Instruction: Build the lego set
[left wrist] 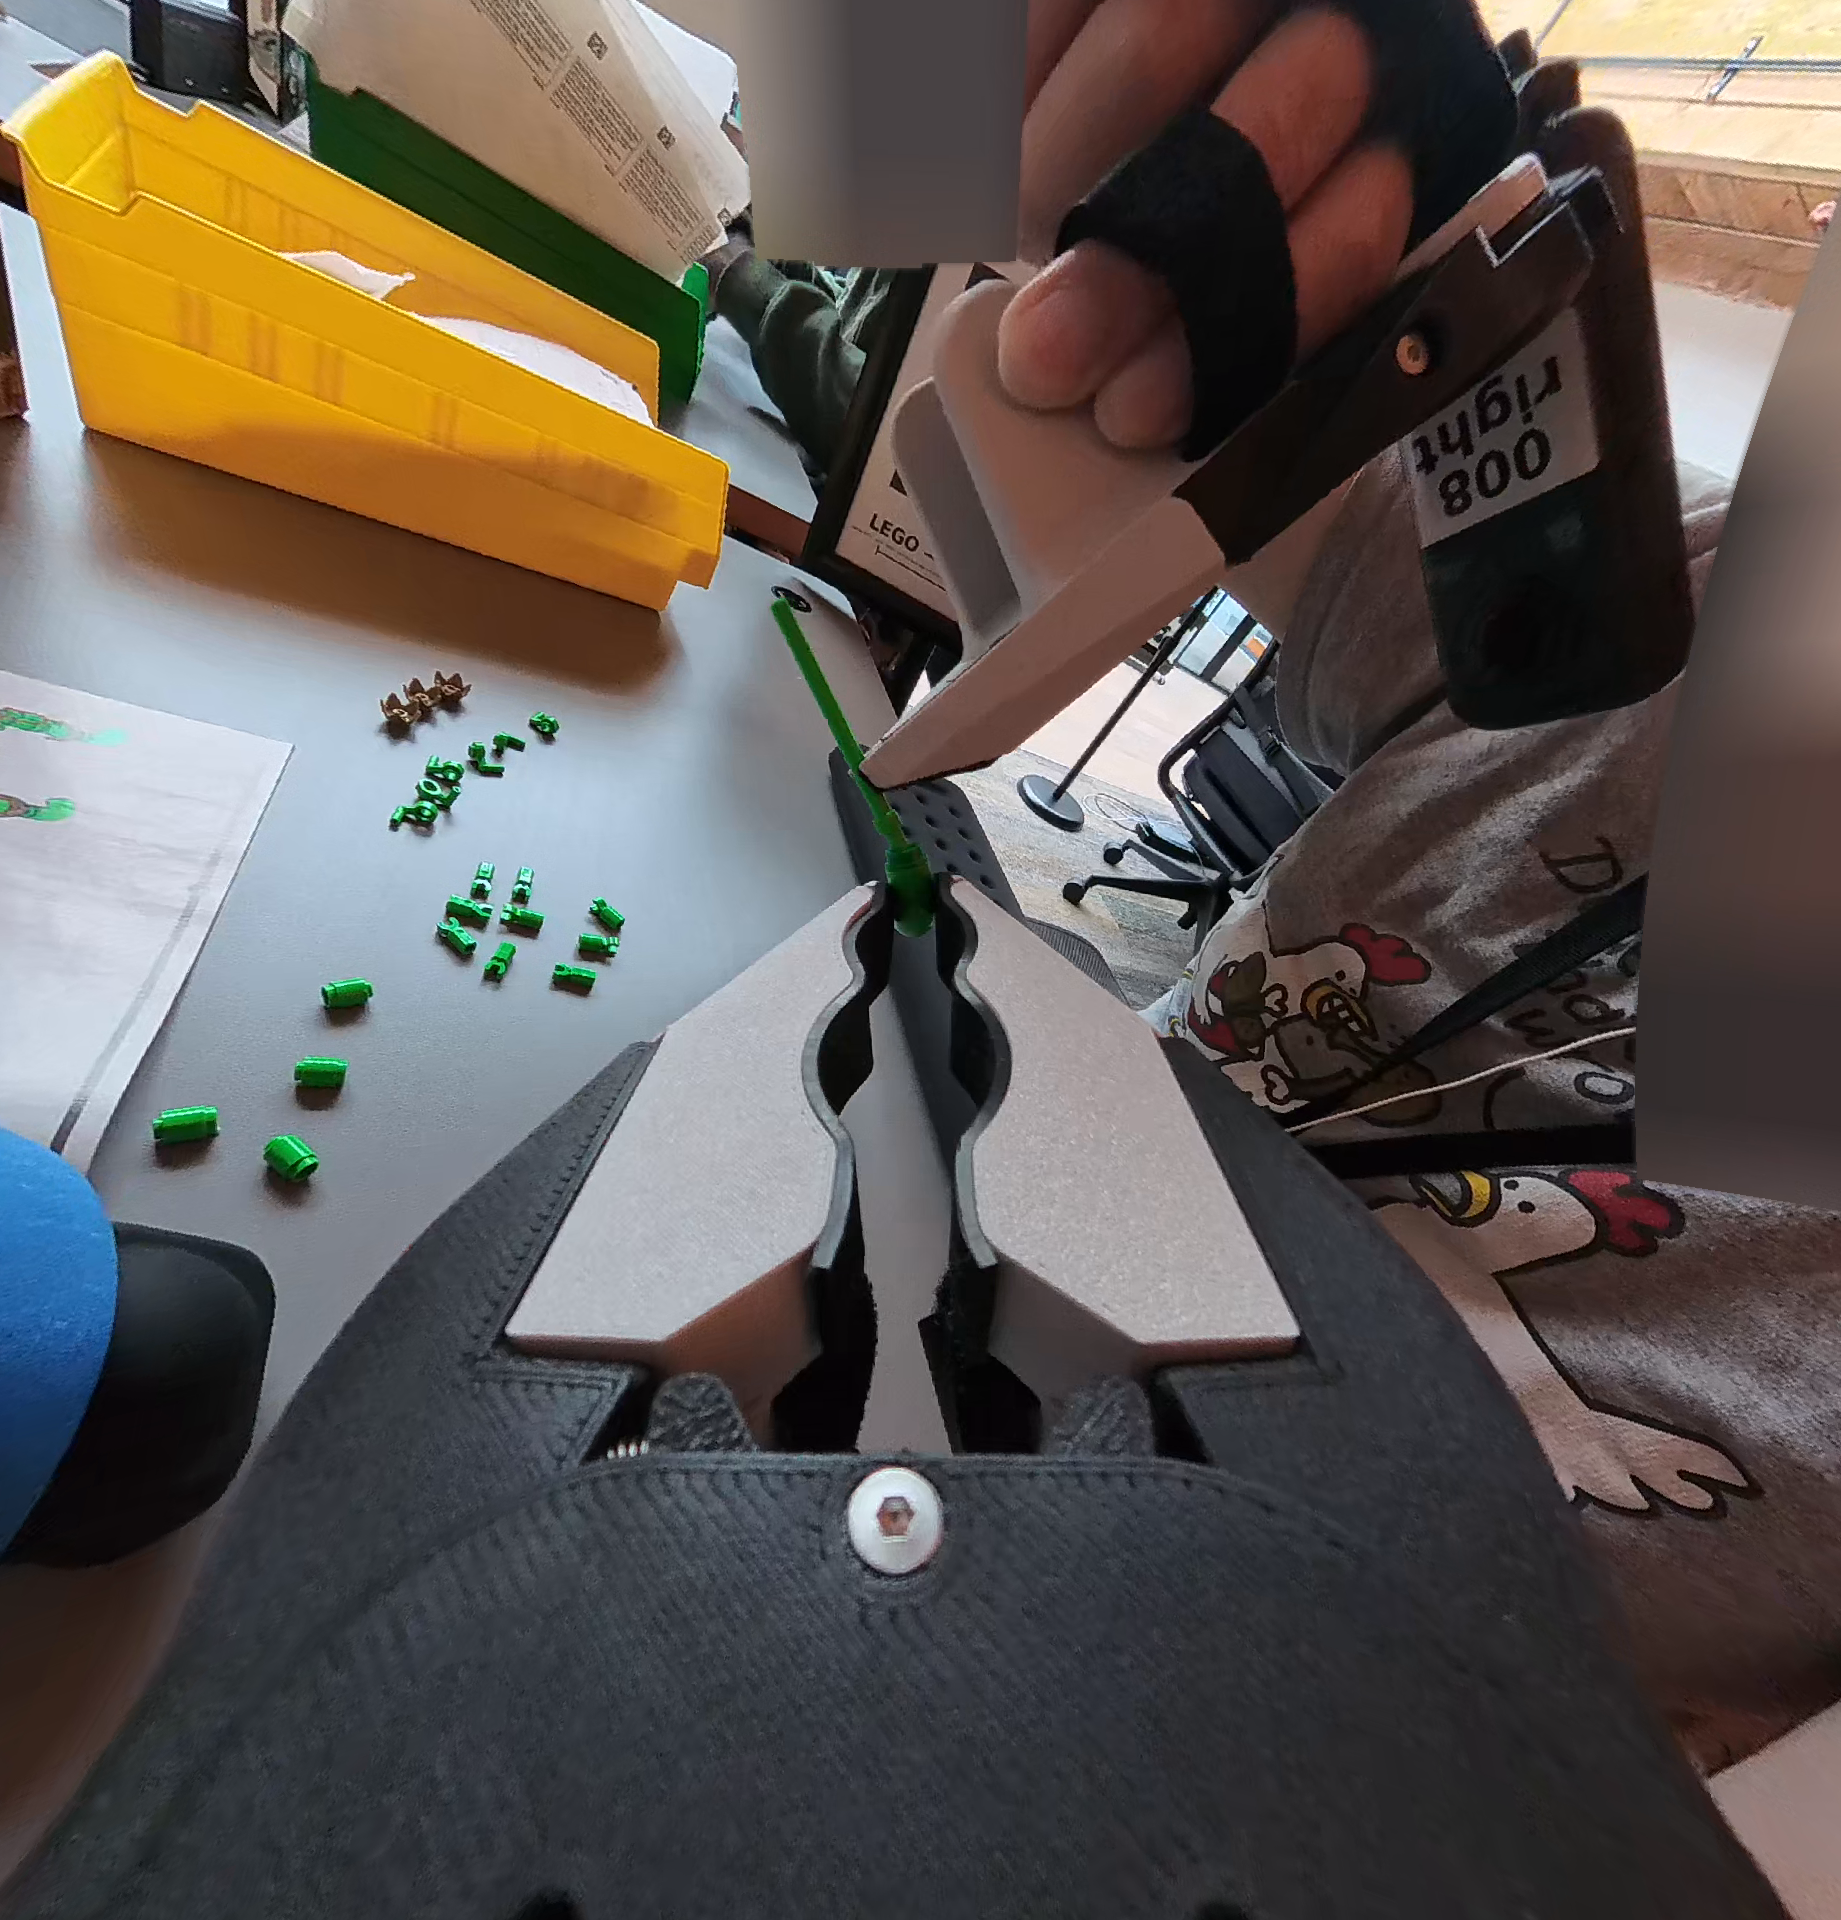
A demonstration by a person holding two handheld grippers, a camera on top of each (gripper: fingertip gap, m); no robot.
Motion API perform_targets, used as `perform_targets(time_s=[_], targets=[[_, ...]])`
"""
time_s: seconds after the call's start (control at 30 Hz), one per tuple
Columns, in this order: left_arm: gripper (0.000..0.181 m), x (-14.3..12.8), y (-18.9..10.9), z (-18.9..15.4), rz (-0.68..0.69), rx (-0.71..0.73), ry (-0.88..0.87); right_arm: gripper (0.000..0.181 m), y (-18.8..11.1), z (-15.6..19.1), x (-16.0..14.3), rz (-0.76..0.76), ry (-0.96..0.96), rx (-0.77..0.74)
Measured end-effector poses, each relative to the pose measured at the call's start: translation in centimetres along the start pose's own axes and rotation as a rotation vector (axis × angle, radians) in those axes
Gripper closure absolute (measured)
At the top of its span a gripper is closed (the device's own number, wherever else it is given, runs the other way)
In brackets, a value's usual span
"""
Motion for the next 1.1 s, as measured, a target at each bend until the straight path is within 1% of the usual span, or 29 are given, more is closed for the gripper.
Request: perform_targets(time_s=[0.3, 0.43, 0.97, 1.1], targets=[[0.176, 0.4, -0.2, 0.2, -0.031, 0.018, 0.006, 0.18, 0.0, -0.3, 0.0, 0.075, -0.078, -0.116], [0.176, 0.3, -0.1, 0.3, -0.026, 0.017, 0.004, 0.18, 0.0, 0.0, 0.0, 0.078, -0.095, -0.119], [0.176, 1.1, -0.5, 0.5, -0.098, 0.036, 0.019, 0.18, -0.4, -0.5, -0.3, 0.092, -0.112, -0.194], [0.176, 1.0, -0.4, 0.5, -0.095, 0.036, 0.02, 0.18, -0.4, -0.6, -0.3, 0.095, -0.128, -0.205]])
Point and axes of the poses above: each gripper's, where its closed fingertips meet, y out along the fingers, x out of its top, z = x × y across the jaws, the point moved 4 cm from there along -y, back along the fingers, and after that the axes turned 15 degrees about y, right-handed, at the moved point
